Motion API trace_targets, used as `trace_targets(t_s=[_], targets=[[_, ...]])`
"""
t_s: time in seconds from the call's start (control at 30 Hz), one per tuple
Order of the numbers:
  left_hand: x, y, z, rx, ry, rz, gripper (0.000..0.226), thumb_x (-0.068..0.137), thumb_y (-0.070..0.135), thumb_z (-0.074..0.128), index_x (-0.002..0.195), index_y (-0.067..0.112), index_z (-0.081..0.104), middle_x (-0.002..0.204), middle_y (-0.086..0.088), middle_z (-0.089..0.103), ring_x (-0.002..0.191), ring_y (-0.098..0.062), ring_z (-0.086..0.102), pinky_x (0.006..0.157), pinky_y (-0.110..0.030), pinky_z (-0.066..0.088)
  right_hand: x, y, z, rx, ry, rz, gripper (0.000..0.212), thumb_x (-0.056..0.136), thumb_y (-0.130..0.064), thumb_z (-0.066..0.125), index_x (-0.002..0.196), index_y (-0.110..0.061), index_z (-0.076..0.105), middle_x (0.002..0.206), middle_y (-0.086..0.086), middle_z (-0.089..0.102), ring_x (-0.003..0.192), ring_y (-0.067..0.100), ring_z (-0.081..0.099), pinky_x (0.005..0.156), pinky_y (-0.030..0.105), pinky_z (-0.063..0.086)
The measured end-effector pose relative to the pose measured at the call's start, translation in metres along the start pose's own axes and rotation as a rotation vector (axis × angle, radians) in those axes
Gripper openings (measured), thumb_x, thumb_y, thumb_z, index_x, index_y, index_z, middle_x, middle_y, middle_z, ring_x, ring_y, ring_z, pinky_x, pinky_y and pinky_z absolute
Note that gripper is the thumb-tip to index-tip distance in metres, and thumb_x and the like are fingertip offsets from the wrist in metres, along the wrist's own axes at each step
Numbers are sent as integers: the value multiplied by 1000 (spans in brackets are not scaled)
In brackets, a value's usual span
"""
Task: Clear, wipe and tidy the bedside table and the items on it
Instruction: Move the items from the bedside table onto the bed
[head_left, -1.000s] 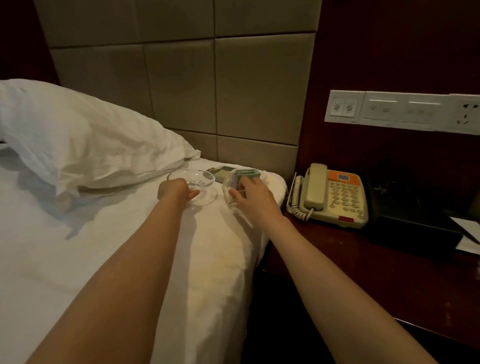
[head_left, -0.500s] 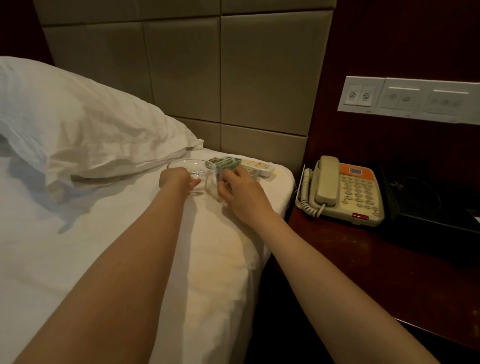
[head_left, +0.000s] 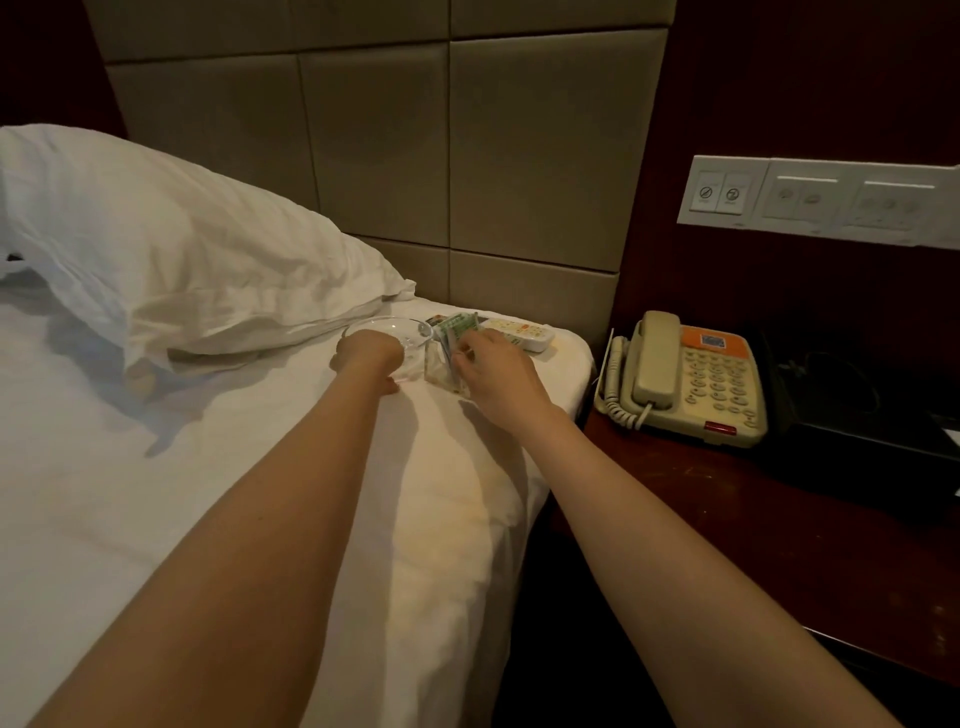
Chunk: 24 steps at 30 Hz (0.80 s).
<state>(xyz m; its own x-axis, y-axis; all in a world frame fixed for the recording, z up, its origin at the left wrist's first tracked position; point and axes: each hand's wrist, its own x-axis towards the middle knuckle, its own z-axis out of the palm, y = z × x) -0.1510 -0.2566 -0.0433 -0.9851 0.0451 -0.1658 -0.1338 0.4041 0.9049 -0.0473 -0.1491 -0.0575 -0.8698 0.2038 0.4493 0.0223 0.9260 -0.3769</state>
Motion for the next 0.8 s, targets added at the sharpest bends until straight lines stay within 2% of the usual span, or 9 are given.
trace_targets(t_s=[0.07,0.2,0.27,0.37,0.43,0.53,0.63,0.7,0.8], targets=[[-10,7,-2,109,110,-49,49,93,9,45,139,0,30,138,-19,36,124,-31,44,96,-34,48,-4,-2,-3,71,11,46,30,97,-21,45,123,-8,51,128,11,51,112,28,50,84,32,39],[-36,24,1,10,194,-24,50,96,11,37,142,1,19,146,-17,27,132,-29,35,103,-29,32,-14,-3,-16,85,-9,72,43,93,-20,52,134,-9,43,138,10,42,121,28,46,93,35,39],[-50,30,4,-26,175,29,50,96,11,39,142,1,22,146,-17,31,131,-31,37,104,-33,34,-20,0,-27,49,-15,75,47,91,-18,54,136,-11,40,139,9,40,120,27,47,92,35,40],[-68,35,14,9,44,184,49,90,12,43,137,0,35,133,-19,49,119,-34,49,98,-40,46,-31,8,-48,11,-9,117,46,90,-18,54,134,-14,41,139,8,39,117,27,49,88,35,41],[-86,40,24,-11,-42,239,41,88,12,43,126,-2,47,123,-19,56,107,-34,56,83,-37,52,-42,17,-63,-11,-2,162,44,91,-19,53,133,-16,41,139,7,38,115,27,50,85,33,40],[-118,50,43,-32,-174,281,23,90,8,41,106,0,56,100,-16,58,84,-28,57,59,-27,43,-62,32,-87,-38,22,230,41,90,-18,53,130,-17,43,137,7,39,114,28,50,84,34,41],[-150,56,67,-45,-299,290,19,91,4,39,79,8,52,81,-10,51,62,-17,50,53,-24,38,-87,53,-115,-68,63,301,39,89,-16,53,127,-16,46,135,8,39,112,29,50,84,35,42],[-171,55,87,-35,-383,306,19,91,4,41,83,4,58,85,-12,53,65,-19,53,54,-24,38,-107,69,-136,-100,65,357,38,90,-17,52,128,-17,46,136,7,38,106,29,53,80,37,44],[-204,57,118,-8,-465,336,27,91,7,43,110,-1,60,93,-17,58,70,-22,54,58,-26,40,-136,94,-168,-128,105,424,38,91,-17,52,128,-18,45,137,5,38,95,24,55,71,34,43]])
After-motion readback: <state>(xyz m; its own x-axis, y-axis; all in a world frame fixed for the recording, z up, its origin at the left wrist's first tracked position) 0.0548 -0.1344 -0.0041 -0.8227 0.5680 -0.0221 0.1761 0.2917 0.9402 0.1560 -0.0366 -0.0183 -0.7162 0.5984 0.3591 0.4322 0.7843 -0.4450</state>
